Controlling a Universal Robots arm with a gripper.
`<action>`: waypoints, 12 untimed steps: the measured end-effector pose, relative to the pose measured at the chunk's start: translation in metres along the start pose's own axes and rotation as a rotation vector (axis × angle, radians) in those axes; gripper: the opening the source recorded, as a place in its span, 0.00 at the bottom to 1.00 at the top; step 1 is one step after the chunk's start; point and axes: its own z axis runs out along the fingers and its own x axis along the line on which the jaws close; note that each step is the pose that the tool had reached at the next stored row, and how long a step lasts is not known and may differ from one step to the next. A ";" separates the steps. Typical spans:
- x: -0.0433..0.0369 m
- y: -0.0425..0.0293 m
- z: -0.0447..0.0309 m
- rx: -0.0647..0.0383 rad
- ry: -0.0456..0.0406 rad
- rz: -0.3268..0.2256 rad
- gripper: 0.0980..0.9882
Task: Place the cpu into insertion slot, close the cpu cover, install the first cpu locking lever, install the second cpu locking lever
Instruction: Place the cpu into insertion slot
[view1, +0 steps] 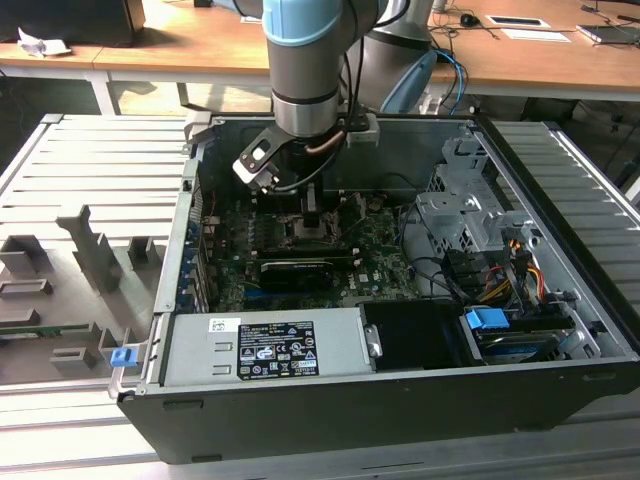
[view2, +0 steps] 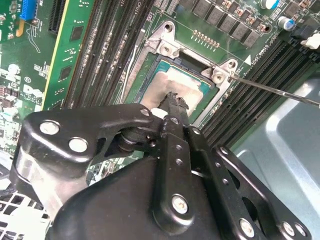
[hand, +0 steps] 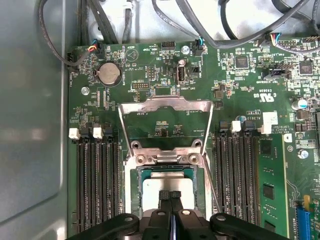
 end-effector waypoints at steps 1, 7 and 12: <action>0.0000 0.0000 -0.0004 0.000 0.0000 0.000 0.01; 0.0000 0.0001 -0.0009 0.000 0.0005 0.000 0.01; 0.0000 0.0002 -0.0026 0.000 0.0006 0.000 0.01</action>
